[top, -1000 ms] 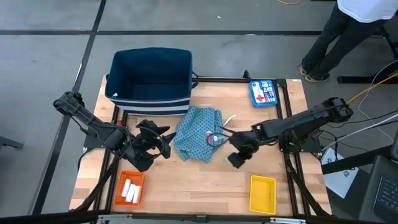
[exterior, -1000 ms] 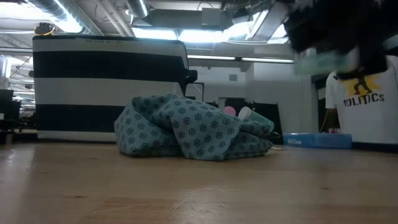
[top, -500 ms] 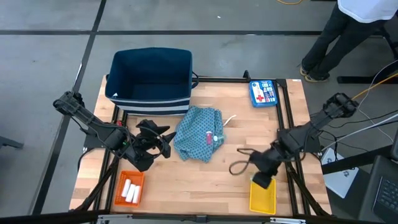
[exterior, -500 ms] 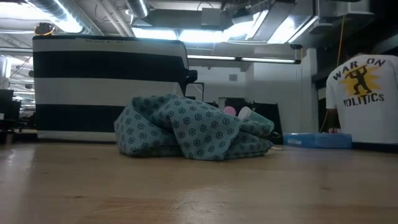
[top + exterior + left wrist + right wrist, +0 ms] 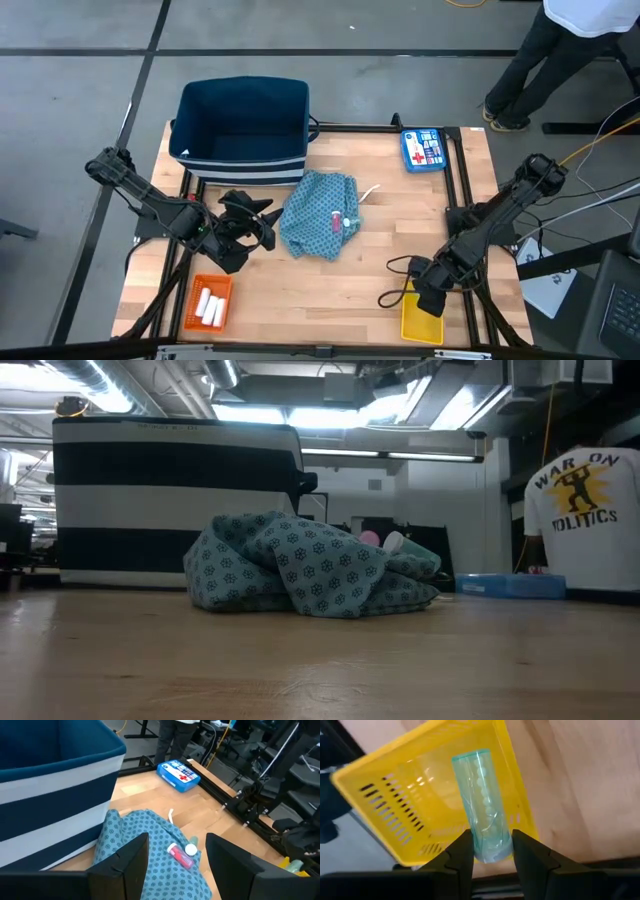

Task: Pick & Place Medicine items
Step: Put the bottom green pill bottle into the yellow bin, then put the green pill bottle into the yellow bin

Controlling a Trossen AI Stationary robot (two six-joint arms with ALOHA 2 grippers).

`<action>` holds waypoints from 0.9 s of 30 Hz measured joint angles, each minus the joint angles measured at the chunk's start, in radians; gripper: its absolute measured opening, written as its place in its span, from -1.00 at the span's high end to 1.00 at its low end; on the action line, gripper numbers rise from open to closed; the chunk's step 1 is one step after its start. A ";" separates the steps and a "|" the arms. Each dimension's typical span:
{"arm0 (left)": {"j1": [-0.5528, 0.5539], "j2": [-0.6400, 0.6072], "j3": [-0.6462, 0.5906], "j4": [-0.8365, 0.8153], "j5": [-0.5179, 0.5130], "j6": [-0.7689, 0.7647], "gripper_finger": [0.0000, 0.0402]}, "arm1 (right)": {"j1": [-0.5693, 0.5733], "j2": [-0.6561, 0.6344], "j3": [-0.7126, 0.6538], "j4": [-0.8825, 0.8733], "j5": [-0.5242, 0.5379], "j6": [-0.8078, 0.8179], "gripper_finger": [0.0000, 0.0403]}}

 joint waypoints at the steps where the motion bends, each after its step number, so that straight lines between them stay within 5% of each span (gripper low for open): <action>1: 0.002 0.000 0.000 0.000 0.005 0.000 0.04 | -0.001 0.001 -0.010 0.004 0.005 -0.015 0.40; 9: 0.015 0.000 0.000 0.003 0.014 0.005 0.04 | -0.016 0.001 -0.065 0.081 0.013 -0.045 0.38; 27: 0.015 0.000 0.000 0.003 0.015 -0.001 0.04 | -0.019 -0.021 -0.066 0.070 -0.037 -0.037 -0.15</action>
